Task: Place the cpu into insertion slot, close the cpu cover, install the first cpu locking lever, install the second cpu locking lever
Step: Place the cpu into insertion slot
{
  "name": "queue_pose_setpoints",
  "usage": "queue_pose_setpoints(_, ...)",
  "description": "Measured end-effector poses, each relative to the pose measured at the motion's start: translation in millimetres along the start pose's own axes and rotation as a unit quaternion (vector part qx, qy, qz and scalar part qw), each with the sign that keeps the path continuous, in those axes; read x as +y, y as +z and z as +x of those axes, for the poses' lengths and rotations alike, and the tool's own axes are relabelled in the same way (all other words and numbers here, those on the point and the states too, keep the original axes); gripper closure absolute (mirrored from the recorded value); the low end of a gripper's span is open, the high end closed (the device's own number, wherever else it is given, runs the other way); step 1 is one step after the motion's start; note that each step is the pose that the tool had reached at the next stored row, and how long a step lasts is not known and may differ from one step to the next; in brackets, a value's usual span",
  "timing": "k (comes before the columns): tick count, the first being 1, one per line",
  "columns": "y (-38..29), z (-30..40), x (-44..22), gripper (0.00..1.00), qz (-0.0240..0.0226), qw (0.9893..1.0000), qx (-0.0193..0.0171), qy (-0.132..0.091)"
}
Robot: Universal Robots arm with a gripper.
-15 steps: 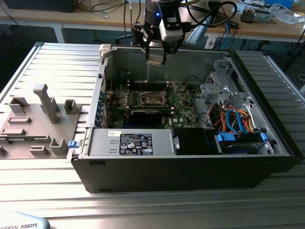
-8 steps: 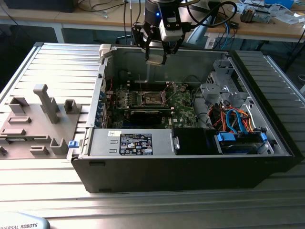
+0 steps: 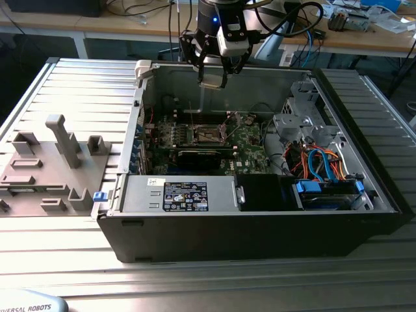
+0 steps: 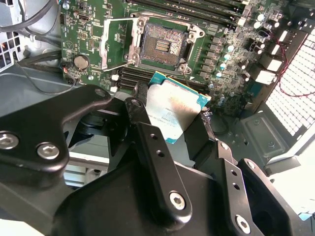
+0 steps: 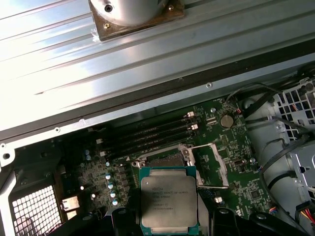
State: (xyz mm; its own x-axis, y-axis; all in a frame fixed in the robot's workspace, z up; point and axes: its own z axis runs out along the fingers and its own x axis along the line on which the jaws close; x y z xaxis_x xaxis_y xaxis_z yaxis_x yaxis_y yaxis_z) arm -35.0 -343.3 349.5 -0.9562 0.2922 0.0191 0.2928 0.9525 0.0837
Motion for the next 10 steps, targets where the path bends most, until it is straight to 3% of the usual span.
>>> queue_pose_setpoints(10,0.0,0.0,0.0,0.46,-0.0001,1.0,-0.0002,0.002)
